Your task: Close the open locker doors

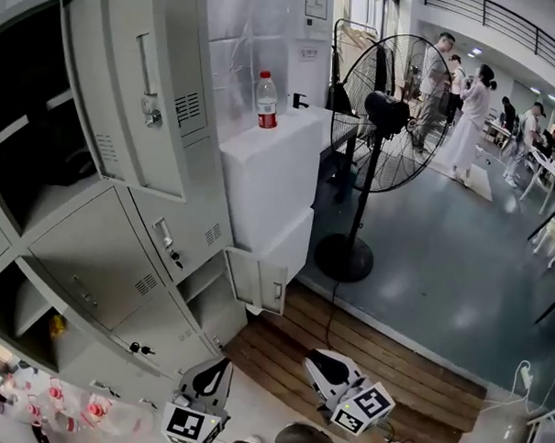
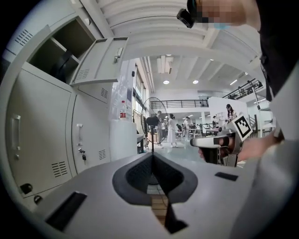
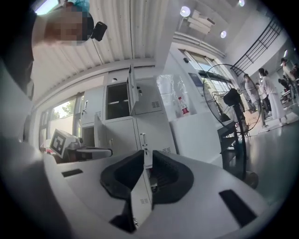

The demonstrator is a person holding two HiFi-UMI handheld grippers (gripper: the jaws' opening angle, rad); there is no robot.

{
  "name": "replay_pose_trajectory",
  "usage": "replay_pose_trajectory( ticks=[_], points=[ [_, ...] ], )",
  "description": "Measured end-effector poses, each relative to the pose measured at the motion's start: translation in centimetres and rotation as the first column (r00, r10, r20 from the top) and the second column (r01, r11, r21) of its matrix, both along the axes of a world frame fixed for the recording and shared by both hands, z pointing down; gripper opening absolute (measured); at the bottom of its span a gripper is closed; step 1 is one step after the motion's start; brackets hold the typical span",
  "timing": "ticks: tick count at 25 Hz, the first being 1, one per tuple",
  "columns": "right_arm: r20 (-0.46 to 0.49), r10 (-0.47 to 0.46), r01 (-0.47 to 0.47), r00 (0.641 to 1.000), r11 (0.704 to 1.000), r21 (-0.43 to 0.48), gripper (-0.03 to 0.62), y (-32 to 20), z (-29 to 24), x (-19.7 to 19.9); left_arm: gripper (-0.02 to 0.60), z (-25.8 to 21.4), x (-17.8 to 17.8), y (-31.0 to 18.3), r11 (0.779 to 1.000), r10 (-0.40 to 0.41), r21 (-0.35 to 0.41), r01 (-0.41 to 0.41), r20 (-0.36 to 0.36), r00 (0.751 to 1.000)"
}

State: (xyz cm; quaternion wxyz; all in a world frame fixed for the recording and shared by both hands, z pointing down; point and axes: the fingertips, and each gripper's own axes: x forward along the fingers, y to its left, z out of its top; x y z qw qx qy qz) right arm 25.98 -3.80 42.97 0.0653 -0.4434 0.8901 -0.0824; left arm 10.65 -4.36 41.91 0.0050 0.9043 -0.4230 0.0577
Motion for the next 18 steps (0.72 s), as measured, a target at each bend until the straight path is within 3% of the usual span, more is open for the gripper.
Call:
replay_pose_trajectory(
  ticks=[7, 18],
  points=[
    [-0.008, -0.208, 0.208, 0.978, 0.977, 0.037, 0.067, -2.9, -1.7, -3.1, 0.008, -0.5, -2.4, 0.6, 0.979, -0.202, 0.021, 0.202, -0.005, 0.979],
    [-0.036, -0.402, 0.403, 0.915, 0.906, 0.13, 0.067, -5.2, -5.2, -9.1, 0.008, -1.4, -6.6, 3.2, 0.904, -0.427, 0.03, 0.427, -0.009, 0.904]
  ],
)
